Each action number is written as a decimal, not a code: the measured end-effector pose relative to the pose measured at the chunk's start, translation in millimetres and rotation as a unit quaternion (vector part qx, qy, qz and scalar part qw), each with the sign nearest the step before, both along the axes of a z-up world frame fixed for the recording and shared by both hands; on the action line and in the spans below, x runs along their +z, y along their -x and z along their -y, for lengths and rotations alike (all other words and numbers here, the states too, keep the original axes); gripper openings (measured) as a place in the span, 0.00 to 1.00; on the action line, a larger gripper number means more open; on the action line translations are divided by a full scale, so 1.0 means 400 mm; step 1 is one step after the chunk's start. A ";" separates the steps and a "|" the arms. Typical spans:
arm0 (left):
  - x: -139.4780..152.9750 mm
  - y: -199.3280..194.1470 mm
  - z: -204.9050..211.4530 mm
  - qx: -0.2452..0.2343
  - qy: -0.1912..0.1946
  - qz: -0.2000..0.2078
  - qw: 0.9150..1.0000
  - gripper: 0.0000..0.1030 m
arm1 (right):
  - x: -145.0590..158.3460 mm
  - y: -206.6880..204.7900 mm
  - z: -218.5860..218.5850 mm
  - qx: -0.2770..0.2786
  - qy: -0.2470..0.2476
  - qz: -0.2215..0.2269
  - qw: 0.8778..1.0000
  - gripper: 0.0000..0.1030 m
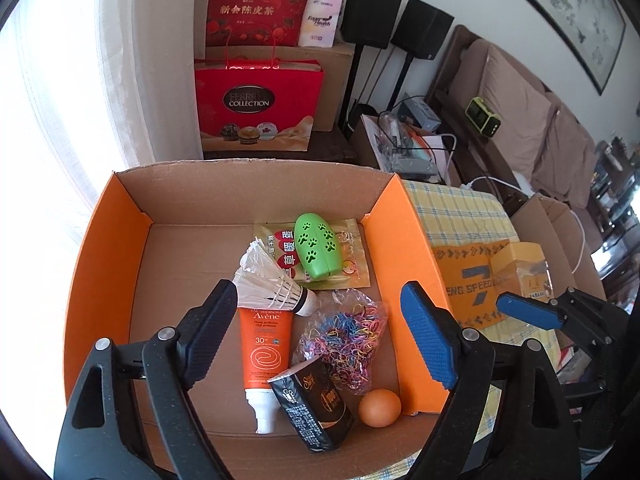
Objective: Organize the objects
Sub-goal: 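Move both grippers out of the box toward the clear yellow-lidded jar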
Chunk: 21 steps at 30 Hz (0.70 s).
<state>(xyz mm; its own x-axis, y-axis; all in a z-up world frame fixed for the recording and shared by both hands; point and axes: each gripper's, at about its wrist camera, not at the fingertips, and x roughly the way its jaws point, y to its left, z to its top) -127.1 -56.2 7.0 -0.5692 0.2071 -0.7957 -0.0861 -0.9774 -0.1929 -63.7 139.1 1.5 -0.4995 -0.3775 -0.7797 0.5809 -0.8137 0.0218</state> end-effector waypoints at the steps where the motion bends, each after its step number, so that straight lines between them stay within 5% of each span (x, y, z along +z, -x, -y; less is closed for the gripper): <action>1: 0.001 -0.002 -0.002 0.000 0.000 -0.001 1.000 0.86 | 0.002 0.002 -0.004 -0.004 0.000 -0.001 1.000 0.52; 13: 0.014 -0.025 -0.051 -0.019 0.000 -0.013 1.000 1.00 | 0.025 0.031 -0.092 -0.053 0.017 -0.010 0.998 0.63; 21: 0.016 -0.028 -0.104 -0.042 -0.008 -0.016 0.999 1.00 | 0.038 0.050 -0.183 -0.097 0.012 -0.017 0.995 0.74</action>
<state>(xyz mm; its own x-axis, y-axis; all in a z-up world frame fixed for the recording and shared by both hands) -116.0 -14.7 13.3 -0.5746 0.2683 -0.7732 -0.1748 -0.9632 -0.2043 -83.5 212.1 16.9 -0.5906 -0.2905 -0.7529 0.4137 -0.9100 0.0266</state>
